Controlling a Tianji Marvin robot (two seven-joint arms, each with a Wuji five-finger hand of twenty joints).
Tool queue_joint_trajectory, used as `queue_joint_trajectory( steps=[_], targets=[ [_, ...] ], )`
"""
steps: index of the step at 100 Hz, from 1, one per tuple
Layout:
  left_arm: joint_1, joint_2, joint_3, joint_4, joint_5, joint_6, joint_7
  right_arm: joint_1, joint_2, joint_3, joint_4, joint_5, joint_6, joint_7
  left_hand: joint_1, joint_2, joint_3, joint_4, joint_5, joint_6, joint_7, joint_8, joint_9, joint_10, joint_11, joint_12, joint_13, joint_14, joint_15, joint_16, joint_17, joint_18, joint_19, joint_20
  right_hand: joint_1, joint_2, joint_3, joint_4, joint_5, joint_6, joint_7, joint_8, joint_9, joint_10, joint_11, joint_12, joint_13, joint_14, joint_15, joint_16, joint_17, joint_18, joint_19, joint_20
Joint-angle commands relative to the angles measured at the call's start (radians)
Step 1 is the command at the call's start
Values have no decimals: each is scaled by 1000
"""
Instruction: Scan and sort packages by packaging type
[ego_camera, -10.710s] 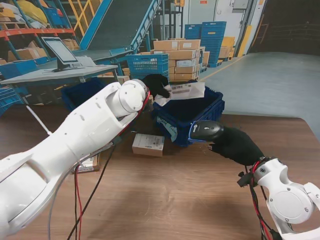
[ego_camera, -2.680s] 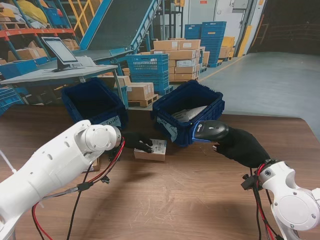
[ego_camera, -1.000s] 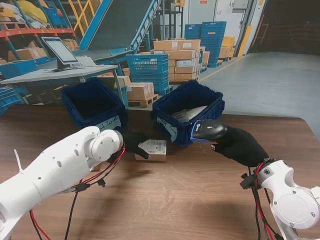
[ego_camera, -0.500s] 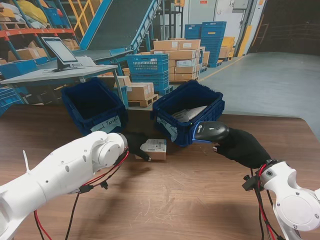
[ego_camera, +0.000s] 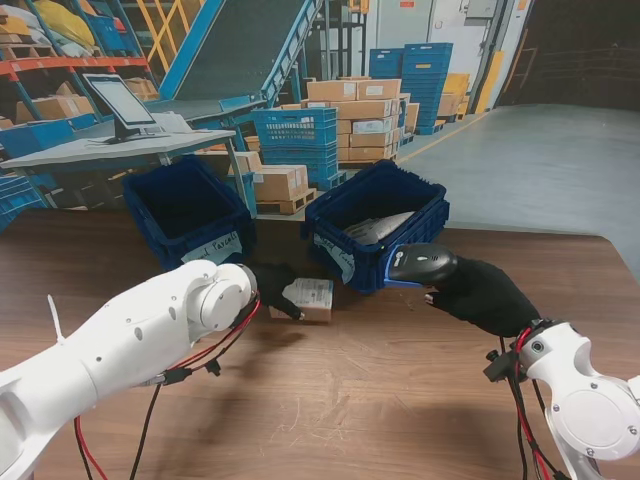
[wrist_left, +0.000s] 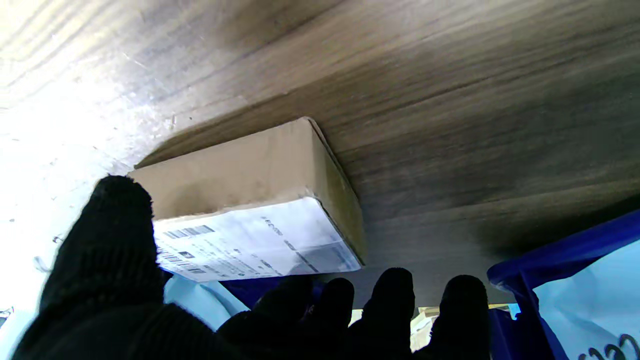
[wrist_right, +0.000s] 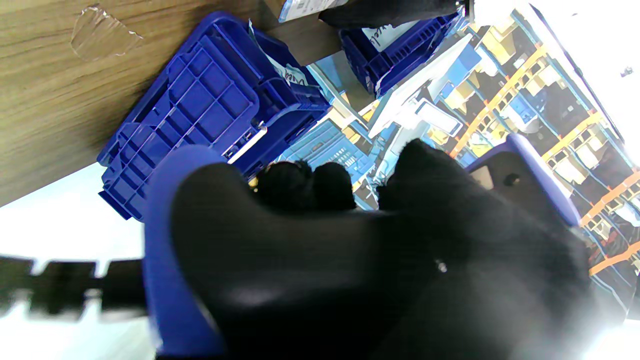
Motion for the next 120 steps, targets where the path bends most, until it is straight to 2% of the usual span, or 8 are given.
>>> queue_joint_trajectory(
  steps=[1,23,44,76,99,120],
  targets=[
    [9,7,0,-34,9,-2,-22,1,-2,-5,-2,1,-3,12,2,-16,5,-15,24,-19,22,15,7,-3,-9,-7,-39,10,-10,-10,-12,28,-29,11,115,81,100,-16,72,-64,27,20,17,24,-8,8,8,3,2,-2,2,1,10,13],
    [36,21,-38,-84,27,22,-37,7,-1,-10,-1,0,-7,15,3,-17,14,-15,20,-14,17,19,-11,3,-16,-7,-39,6,-11,-10,-8,23,-24,11,115,82,99,-16,70,-65,27,21,15,23,-9,8,8,2,2,-2,1,0,9,13],
    [23,18,-27,-77,36,37,-34,2,-2,-6,-5,8,-8,14,-6,-10,18,-16,-10,-2,10,18,-33,9,-20,-7,-51,7,-14,-11,-14,23,-23,11,115,81,98,-17,72,-65,26,21,16,25,-9,8,7,3,2,-1,1,2,10,13],
    [-45,-13,50,9,-22,24,-43,9,0,-12,4,9,-10,22,-15,-3,21,-16,-33,13,7,14,-52,15,-24,-11,-57,2,-16,-13,-19,20,-22,8,117,82,97,-17,71,-64,26,21,16,25,-9,9,7,3,3,-1,0,0,9,13],
    [-88,-51,108,103,-87,-14,-50,9,1,-13,8,11,-10,25,-12,-8,24,-15,-30,16,9,10,-47,17,-21,-14,-59,0,-16,-15,-20,19,-22,5,116,82,96,-16,71,-63,25,20,16,25,-9,9,7,3,4,-1,1,1,10,14],
    [-100,-58,136,126,-113,-71,-66,7,1,-11,5,9,-5,26,3,-9,47,1,3,-3,21,20,-7,4,-9,-8,-30,-1,-4,-10,-22,22,-25,2,117,81,96,-16,72,-63,26,20,16,25,-9,9,7,4,4,-1,0,2,9,14]
  ],
)
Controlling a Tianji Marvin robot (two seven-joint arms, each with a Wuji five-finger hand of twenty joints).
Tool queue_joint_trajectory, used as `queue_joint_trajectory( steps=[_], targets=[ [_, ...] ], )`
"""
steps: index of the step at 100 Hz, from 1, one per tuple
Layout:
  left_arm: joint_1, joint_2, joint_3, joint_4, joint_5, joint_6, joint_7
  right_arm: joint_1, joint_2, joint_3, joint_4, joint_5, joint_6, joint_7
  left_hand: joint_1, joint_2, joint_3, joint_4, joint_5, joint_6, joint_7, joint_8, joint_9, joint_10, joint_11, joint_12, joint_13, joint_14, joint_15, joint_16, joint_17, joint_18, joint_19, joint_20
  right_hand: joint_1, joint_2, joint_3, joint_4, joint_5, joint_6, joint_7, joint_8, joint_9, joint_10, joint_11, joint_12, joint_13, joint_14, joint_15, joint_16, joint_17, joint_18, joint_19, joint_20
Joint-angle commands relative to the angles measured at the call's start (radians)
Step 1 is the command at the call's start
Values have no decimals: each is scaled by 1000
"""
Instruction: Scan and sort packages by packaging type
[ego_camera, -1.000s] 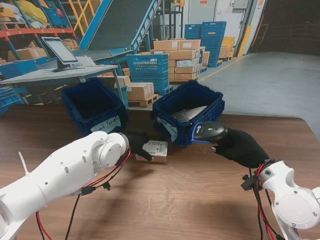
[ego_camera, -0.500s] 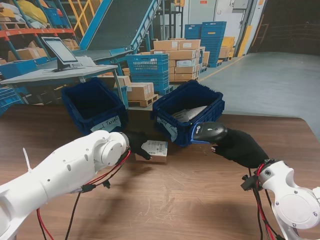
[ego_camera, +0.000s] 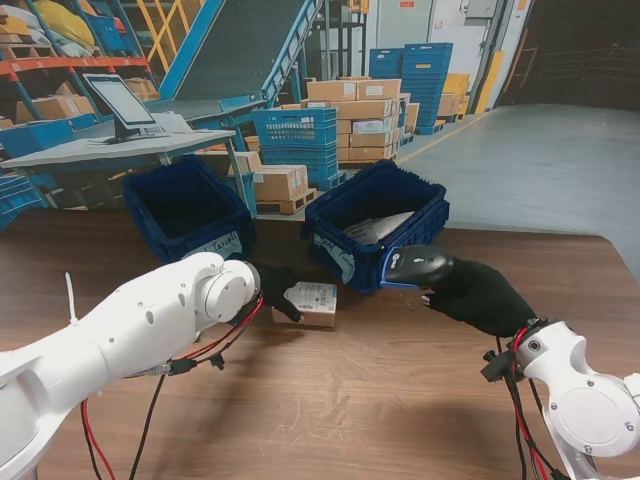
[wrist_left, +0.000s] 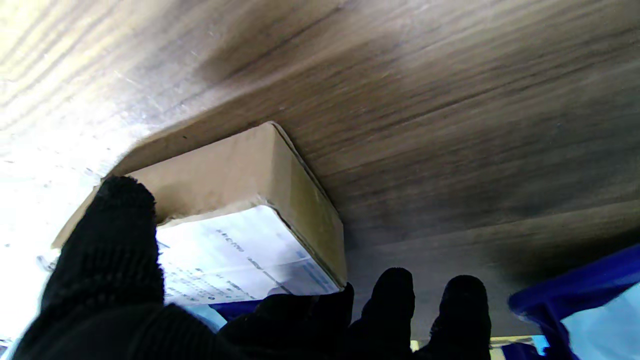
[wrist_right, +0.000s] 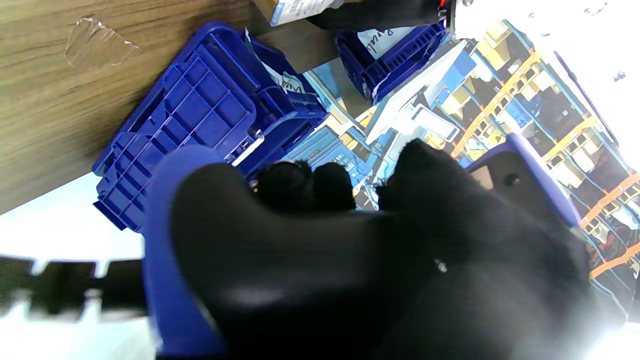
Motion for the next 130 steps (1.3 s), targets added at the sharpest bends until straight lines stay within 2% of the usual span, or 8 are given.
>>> queue_joint_trajectory(
  steps=[1,24,39,67,74,88,106,130],
  targets=[
    [-5,-9,17,0,-16,-19,-37,-5,-3,0,-9,-2,1,11,7,-11,30,3,41,-17,18,2,10,4,-5,-6,-27,-2,-2,-9,-22,23,-25,1,116,82,96,-16,71,-63,26,20,16,25,-9,4,7,4,4,-1,0,2,9,14],
    [5,-19,24,16,-2,-43,-2,-11,-5,1,-16,-3,7,2,36,-92,156,77,143,-44,66,76,140,-12,25,54,69,1,33,34,4,30,-2,7,117,82,97,-16,71,-64,26,20,16,24,-9,4,8,3,3,-2,1,0,9,13],
    [12,-25,38,23,31,-61,35,-14,-5,3,-19,-3,10,3,81,-159,366,132,250,-82,126,156,280,-33,84,125,186,-6,84,98,39,35,55,20,117,81,96,-16,71,-63,26,20,16,24,-9,4,7,4,4,-1,0,1,9,14],
    [27,-23,39,24,51,-73,62,-11,-6,1,-16,-4,8,-2,199,-222,558,233,339,-187,475,479,458,-105,371,271,413,-34,231,279,109,33,192,37,116,81,97,-16,71,-61,26,20,16,26,-9,4,9,6,4,-1,1,3,10,14],
    [35,-23,30,26,53,-78,73,-10,-6,-1,-15,-4,8,-4,251,-298,625,189,351,-225,618,568,523,-122,424,346,476,-40,268,327,137,32,245,41,116,82,96,-16,71,-61,26,20,17,25,-8,5,8,5,4,-1,1,3,10,14],
    [54,-10,-1,1,60,-79,81,-8,-6,-5,-12,-5,6,-2,360,-403,663,97,413,-308,898,521,775,-161,280,654,588,-49,361,405,185,33,338,43,117,81,97,-16,71,-62,26,20,17,25,-9,4,7,5,4,-1,1,2,10,14],
    [98,32,-78,-102,99,-46,69,-2,-5,-9,-17,-9,12,1,379,-413,662,92,445,-318,976,472,829,-157,346,716,652,-39,440,603,212,29,411,57,116,82,97,-16,71,-62,25,20,16,25,-9,4,8,4,4,-1,1,2,10,14],
    [175,92,-204,-260,176,-10,2,4,-4,-23,-26,-16,23,2,379,-412,667,92,444,-317,978,472,827,-155,352,725,654,-37,446,641,215,30,429,64,116,82,97,-16,71,-61,25,20,16,25,-9,4,7,4,4,-1,0,2,10,14]
  ],
)
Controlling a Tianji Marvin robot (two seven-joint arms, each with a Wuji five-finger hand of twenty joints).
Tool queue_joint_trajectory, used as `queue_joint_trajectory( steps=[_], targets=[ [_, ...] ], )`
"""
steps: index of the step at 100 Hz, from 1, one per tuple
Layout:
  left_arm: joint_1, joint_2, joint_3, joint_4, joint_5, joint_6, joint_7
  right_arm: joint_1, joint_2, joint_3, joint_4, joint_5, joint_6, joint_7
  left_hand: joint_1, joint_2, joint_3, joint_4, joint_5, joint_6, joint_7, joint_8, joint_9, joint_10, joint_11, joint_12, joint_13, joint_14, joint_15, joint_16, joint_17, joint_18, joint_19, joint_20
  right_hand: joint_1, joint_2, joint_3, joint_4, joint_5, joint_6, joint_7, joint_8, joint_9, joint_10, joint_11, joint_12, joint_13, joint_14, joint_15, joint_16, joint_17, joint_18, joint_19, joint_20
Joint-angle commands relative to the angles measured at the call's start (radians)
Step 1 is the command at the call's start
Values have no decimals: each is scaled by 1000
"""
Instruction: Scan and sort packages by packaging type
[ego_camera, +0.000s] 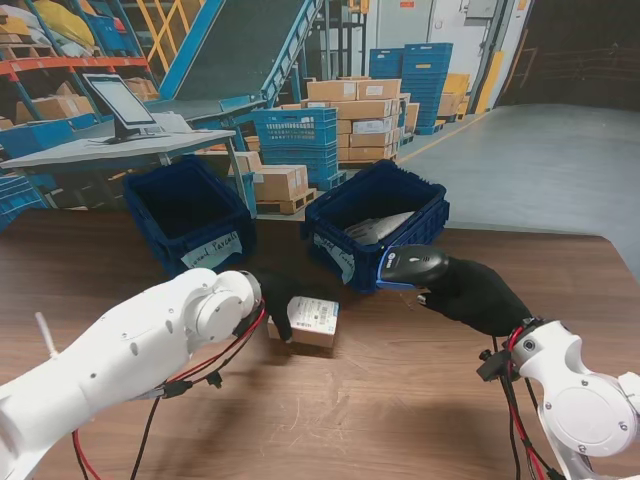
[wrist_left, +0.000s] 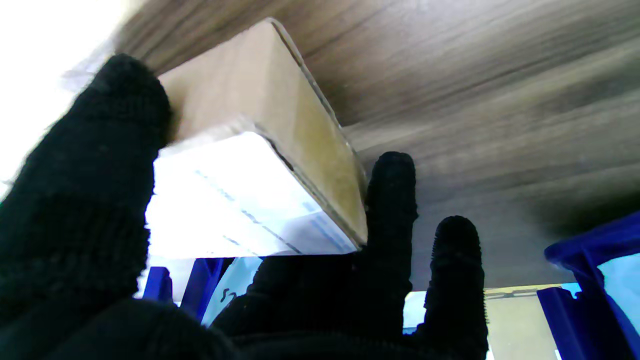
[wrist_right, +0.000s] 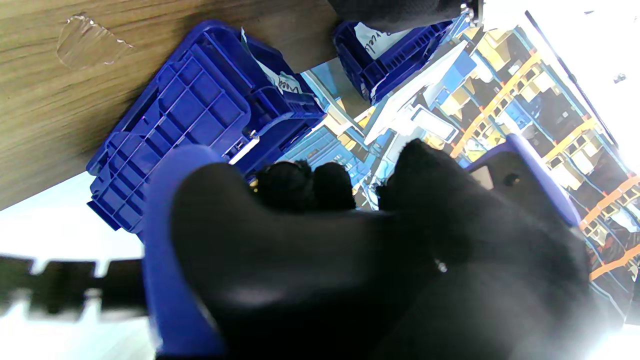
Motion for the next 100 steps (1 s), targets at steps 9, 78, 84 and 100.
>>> queue_joint_trajectory(
  steps=[9,78,84,100],
  targets=[
    [55,34,-77,-98,29,33,-56,-4,-5,-3,-25,-3,11,13,312,164,332,75,137,-288,403,54,174,-148,196,111,27,-19,34,27,-1,28,31,15,115,82,96,-16,70,-61,26,20,16,23,-8,4,7,5,4,-1,0,0,9,14],
    [435,87,-452,-474,199,45,-147,-11,-5,-29,-64,-40,6,-2,323,179,308,62,132,-283,390,58,166,-146,183,109,17,-20,-1,31,-5,31,41,19,115,82,97,-15,70,-62,25,20,16,24,-9,4,8,4,4,-1,0,0,10,13],
    [460,88,-467,-486,204,23,-140,-7,-4,-35,-62,-43,4,1,323,180,306,61,131,-285,389,58,165,-147,182,108,16,-22,-4,29,-6,30,40,18,116,82,97,-15,70,-61,25,20,16,24,-9,4,6,4,3,-1,0,0,10,13],
    [511,92,-497,-505,214,-38,-132,4,-2,-53,-51,-50,-2,6,324,185,301,58,128,-285,385,61,162,-150,177,106,11,-24,-13,21,-6,27,38,17,115,83,97,-15,70,-61,26,20,16,24,-9,4,7,2,3,-2,0,1,9,13]
  ],
)
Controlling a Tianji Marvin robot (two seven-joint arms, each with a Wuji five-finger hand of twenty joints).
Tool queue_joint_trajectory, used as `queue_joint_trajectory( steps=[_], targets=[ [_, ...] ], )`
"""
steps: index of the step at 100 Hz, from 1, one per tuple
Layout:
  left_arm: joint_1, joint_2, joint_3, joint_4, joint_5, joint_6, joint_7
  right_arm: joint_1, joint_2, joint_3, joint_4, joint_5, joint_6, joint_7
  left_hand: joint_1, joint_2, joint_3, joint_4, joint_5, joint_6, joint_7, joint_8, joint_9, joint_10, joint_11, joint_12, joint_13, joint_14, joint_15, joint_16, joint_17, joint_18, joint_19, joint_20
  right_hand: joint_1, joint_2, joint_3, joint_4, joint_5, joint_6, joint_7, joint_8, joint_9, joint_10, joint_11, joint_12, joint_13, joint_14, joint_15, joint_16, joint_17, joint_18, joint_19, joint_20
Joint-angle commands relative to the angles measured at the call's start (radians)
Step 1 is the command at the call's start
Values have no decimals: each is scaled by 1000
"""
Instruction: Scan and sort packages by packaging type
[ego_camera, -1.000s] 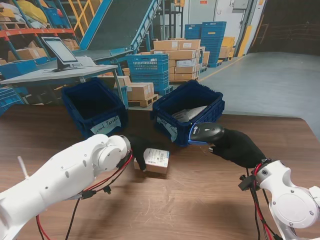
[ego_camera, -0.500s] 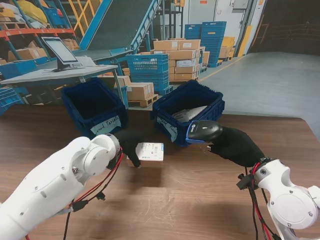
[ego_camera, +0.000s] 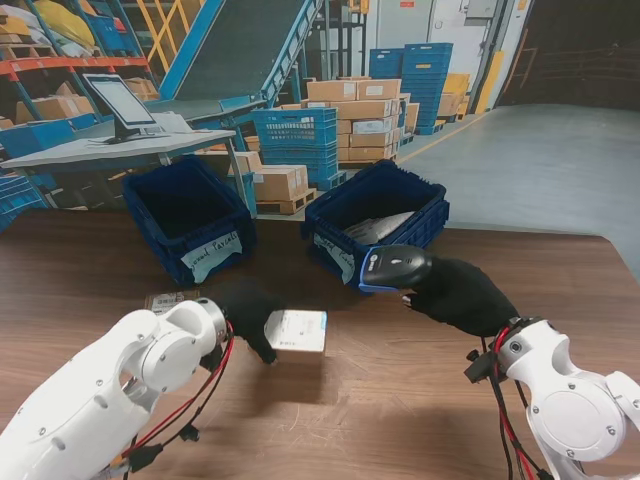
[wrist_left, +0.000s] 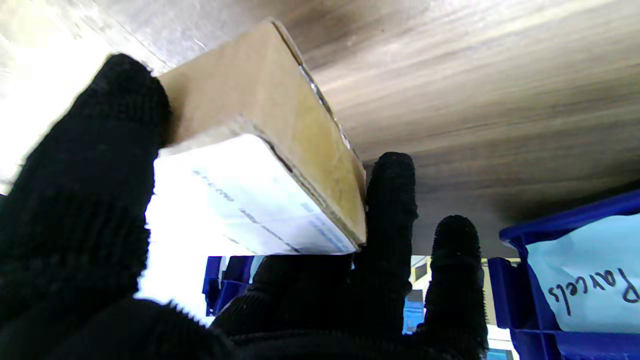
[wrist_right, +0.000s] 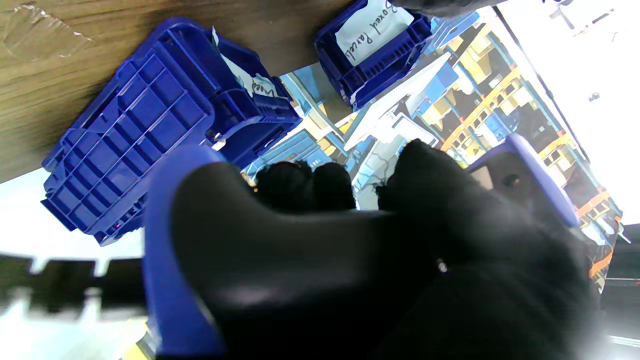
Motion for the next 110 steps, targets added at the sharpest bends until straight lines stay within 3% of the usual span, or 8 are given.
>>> queue_joint_trajectory(
  steps=[1,17,37,89,104,110],
  targets=[
    [22,4,0,-14,5,-18,-13,3,-3,-8,-2,-4,-7,15,325,185,301,67,127,-279,385,61,162,-149,177,95,11,-24,-13,-4,-7,27,25,12,115,83,97,-15,70,-61,26,20,16,23,-9,4,7,2,3,-2,0,1,9,13],
    [53,7,-15,-14,1,-66,-7,10,-2,-17,4,-6,-8,20,327,191,294,64,126,-278,379,61,160,-150,171,92,8,-25,-19,-15,-8,27,22,10,114,83,96,-15,70,-62,26,20,15,23,-8,4,7,1,3,-2,1,1,10,13],
    [49,6,9,10,-21,-76,10,19,-1,-23,10,-4,-6,25,329,197,288,63,125,-278,375,63,157,-148,167,92,4,-26,-22,-24,-10,26,19,8,115,83,97,-15,69,-62,26,20,15,23,-8,4,7,2,3,-2,1,0,10,13],
    [-38,-5,108,126,-104,-41,46,33,2,-35,28,6,-9,37,334,205,282,67,123,-275,360,53,152,-144,156,85,-4,-24,-17,-35,-15,30,16,8,115,82,97,-15,68,-60,27,19,15,24,-8,4,6,3,3,-2,-1,0,9,13],
    [-39,-4,112,132,-107,-34,37,33,2,-36,31,7,-12,36,297,198,267,69,105,-258,289,6,115,-132,109,60,-40,-23,-33,-116,-21,33,13,8,115,83,97,-15,67,-61,27,19,15,25,-8,4,6,3,3,-1,0,-1,10,14],
    [-38,-3,113,134,-102,-36,37,33,2,-37,34,8,-15,36,258,197,270,84,100,-244,219,12,48,-124,173,3,-63,-20,-38,-147,-31,37,8,15,115,83,97,-15,69,-61,27,19,15,24,-8,4,7,3,4,-1,0,2,10,14]
  ],
)
